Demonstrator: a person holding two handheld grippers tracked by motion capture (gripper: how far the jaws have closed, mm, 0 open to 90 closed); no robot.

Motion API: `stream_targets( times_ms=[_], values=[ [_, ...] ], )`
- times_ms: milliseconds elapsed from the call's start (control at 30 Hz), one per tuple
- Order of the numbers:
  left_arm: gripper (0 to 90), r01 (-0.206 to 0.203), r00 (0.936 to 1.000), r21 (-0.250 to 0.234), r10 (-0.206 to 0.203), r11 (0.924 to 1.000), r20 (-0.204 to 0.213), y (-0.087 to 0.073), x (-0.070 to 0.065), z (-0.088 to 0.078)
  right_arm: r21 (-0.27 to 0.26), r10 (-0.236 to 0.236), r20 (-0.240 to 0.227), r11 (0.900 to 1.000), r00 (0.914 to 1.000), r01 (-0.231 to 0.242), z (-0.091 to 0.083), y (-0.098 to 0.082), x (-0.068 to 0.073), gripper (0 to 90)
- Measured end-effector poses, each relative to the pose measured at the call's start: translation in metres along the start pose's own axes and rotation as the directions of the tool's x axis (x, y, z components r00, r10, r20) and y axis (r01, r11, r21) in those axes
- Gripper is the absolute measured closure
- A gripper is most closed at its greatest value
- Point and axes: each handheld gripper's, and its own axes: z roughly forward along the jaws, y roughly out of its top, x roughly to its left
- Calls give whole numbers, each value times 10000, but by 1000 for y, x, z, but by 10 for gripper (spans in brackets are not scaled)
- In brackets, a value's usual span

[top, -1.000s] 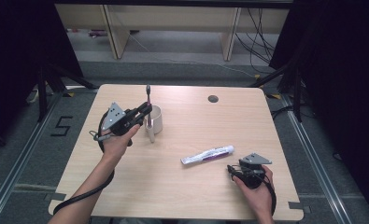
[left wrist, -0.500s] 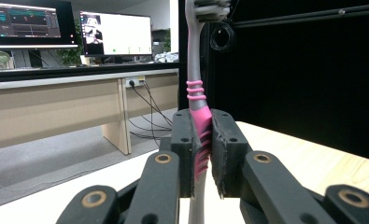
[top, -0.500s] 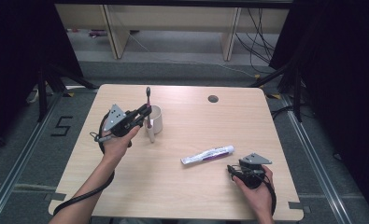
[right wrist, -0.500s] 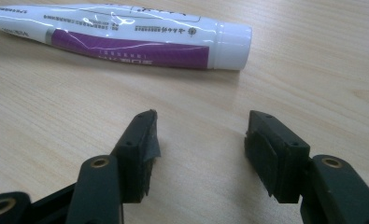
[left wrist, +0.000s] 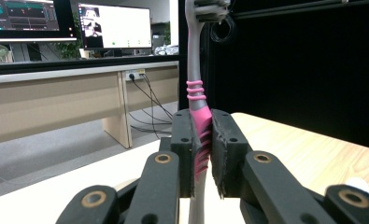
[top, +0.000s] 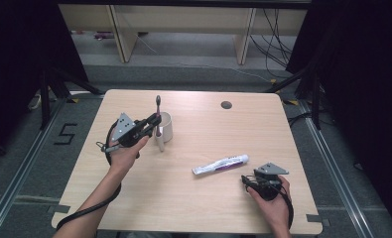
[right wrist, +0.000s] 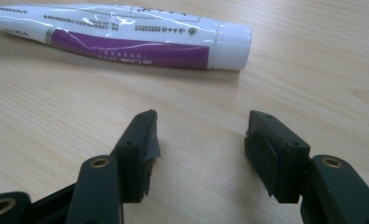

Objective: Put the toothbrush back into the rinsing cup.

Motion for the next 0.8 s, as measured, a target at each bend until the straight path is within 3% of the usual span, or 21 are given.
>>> stream_targets(
  times_ms=[800],
  values=[
    [798, -9, 10000, 386, 12, 9993, -97, -13, 0, -1, 94, 60, -82, 9999, 9999, -60, 0, 0, 1, 440]
  ],
)
